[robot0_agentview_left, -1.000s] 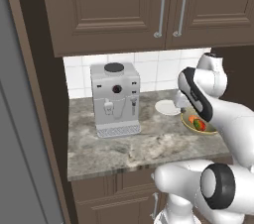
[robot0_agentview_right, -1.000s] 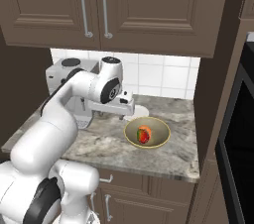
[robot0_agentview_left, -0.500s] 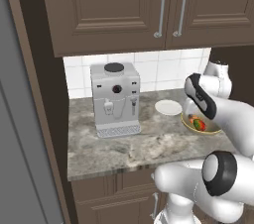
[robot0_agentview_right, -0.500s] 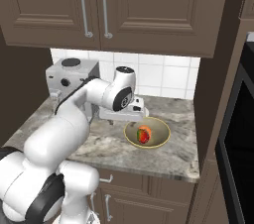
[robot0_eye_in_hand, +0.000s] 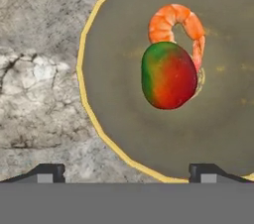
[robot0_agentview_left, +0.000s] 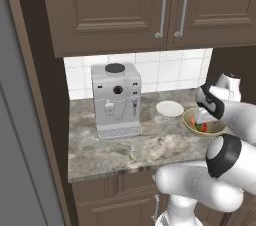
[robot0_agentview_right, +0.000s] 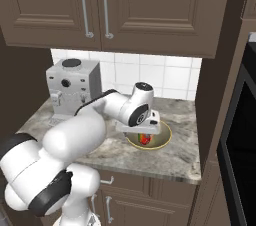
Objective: Remove the mango from the bowl and place it on the small plate. Then place the bowl with only the shrimp in the microwave, close the door, and press the start button to microwave the shrimp.
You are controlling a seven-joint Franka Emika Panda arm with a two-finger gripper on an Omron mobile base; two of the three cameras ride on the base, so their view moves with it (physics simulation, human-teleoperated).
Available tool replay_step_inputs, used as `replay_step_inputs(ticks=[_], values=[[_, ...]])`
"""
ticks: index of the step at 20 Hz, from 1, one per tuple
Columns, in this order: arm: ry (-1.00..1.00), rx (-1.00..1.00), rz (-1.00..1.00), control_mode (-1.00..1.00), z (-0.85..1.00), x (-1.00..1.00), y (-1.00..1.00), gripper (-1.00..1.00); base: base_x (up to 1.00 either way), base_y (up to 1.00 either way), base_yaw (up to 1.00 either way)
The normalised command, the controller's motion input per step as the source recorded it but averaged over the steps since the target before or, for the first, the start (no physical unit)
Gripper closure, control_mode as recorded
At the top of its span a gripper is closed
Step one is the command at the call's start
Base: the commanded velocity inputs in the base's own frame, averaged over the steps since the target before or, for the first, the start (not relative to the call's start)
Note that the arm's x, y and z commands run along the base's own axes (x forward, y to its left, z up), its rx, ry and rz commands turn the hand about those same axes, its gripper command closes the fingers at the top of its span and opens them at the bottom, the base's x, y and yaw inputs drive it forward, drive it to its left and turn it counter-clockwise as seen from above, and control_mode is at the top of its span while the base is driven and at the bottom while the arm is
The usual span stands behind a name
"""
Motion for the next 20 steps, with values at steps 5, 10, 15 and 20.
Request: replay_step_inputs(ticks=[5, 10, 15, 20], values=[[0.0, 0.02, 0.01, -1.0, -0.2, 0.34, -0.15, -1.0, 0.0, 0.0, 0.0], [0.0, 0.0, 0.04, -1.0, -0.36, 0.3, -0.12, -1.0, 0.0, 0.0, 0.0], [0.0, 0.0, 0.05, -1.0, -0.39, 0.34, 0.0, -1.0, 0.0, 0.0, 0.0], [0.01, 0.0, 0.05, -1.0, -0.29, 0.2, 0.0, -1.0, 0.0, 0.0, 0.0]])
